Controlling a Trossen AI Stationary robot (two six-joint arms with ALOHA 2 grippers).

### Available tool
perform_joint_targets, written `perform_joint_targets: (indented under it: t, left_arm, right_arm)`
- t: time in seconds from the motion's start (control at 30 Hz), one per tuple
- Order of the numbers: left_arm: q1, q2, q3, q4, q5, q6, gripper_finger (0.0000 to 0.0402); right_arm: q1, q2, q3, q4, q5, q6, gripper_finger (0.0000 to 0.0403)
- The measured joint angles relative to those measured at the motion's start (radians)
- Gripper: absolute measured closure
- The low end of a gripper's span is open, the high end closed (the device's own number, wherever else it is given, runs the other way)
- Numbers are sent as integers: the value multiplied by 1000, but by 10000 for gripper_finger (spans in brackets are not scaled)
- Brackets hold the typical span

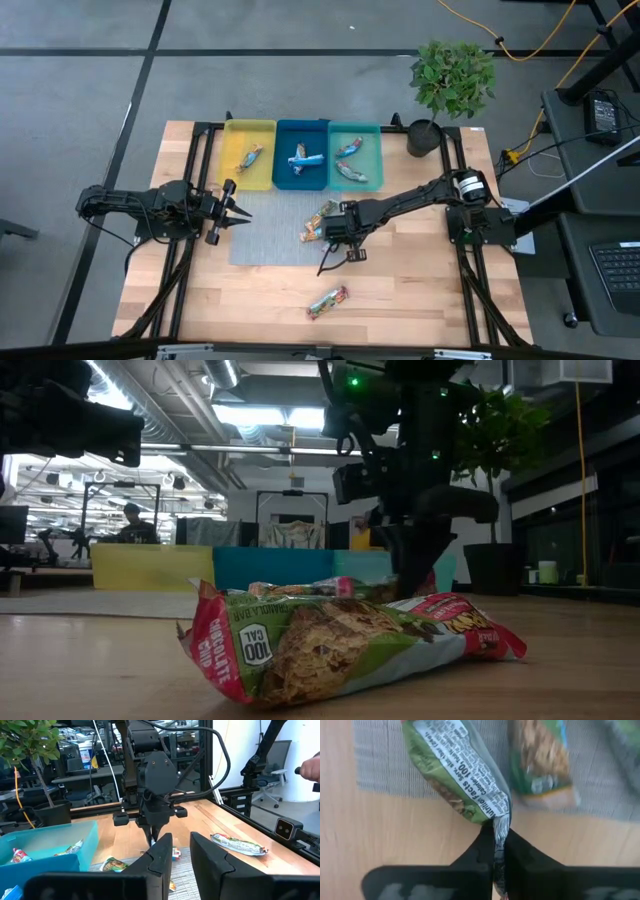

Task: Pick and place Granola Bars by type
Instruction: Put the red granola bar into the light blue bin

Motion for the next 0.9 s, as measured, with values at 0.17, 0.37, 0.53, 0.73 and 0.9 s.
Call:
perform_joint_targets:
  t: [0.17, 0.37, 0.53, 0.73, 0.9]
  left_arm:
    - [0, 0, 0, 0, 0, 0, 340]
    - [0, 0, 0, 0, 0, 0, 345]
    - [0, 0, 0, 0, 0, 0, 341]
    - [0, 0, 0, 0, 0, 0, 339]
    - [0, 0, 0, 0, 0, 0, 344]
  right_arm:
    - [2, -23, 0, -112, -1, 56, 371]
    - [34, -98, 0, -251, 9, 155, 377]
    - [56, -192, 0, -263, 10, 227, 387]
    - [66, -311, 0, -264, 58, 305, 371]
    - [61, -415, 0, -260, 101, 351, 390]
